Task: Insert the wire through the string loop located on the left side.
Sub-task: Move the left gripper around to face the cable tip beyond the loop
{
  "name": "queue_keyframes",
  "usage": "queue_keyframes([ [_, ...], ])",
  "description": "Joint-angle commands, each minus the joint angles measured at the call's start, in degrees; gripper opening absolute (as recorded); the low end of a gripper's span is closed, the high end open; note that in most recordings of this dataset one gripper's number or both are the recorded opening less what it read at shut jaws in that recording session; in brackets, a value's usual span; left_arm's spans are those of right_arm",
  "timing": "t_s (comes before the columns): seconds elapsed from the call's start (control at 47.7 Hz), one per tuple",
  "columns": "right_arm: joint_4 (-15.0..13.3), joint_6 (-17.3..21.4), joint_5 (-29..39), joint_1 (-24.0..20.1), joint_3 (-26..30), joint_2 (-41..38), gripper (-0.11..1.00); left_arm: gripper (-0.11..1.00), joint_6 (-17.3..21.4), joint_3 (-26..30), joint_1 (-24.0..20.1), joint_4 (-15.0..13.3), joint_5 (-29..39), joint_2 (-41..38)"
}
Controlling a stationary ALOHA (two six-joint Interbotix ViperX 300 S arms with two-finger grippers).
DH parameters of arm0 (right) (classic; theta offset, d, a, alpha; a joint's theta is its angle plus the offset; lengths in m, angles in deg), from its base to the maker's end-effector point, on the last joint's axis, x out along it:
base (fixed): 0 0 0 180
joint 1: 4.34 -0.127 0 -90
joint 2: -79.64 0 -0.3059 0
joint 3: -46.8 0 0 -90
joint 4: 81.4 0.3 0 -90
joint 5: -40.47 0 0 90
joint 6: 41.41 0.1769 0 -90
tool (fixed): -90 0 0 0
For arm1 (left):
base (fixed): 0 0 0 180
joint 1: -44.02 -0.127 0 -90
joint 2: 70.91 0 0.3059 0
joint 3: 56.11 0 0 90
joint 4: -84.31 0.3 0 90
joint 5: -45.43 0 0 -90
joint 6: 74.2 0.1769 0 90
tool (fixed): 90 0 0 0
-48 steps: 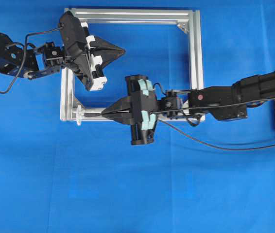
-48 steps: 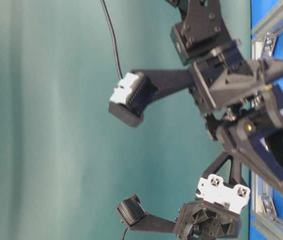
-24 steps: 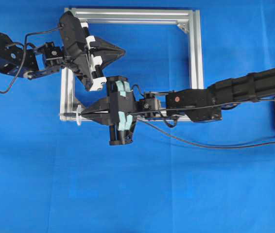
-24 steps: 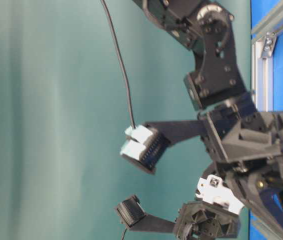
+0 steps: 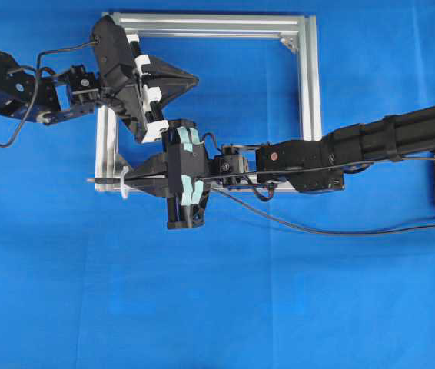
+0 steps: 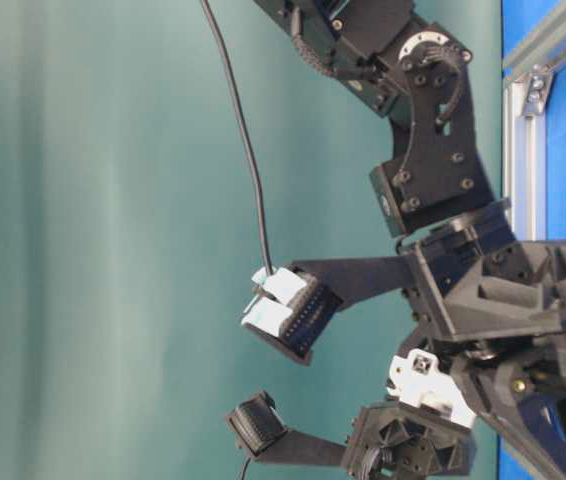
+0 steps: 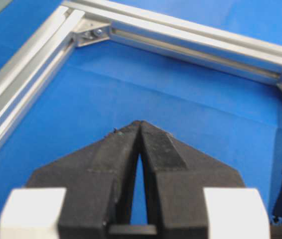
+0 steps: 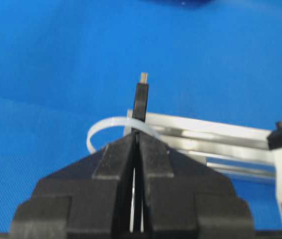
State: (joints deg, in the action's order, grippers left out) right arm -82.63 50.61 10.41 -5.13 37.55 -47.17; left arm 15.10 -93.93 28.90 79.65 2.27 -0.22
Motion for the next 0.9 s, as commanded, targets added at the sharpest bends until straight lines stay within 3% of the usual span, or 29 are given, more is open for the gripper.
queue_keyframes([
  [0.0,0.00,-0.18,-0.26,-0.26,1.14,1.49,0.00,0.00,0.09,0.44,-0.26,0.00,-0.26,1.49],
  [0.252,0.00,-0.18,0.00,-0.26,1.05,1.49,0.00,0.00,0.09,-2.37,-1.23,0.00,-0.26,3.25],
  [0.881,0.00,-0.18,0.26,-0.18,0.88,1.49,0.00,0.00,-0.35,-24.35,-2.99,0.00,-0.09,22.59],
])
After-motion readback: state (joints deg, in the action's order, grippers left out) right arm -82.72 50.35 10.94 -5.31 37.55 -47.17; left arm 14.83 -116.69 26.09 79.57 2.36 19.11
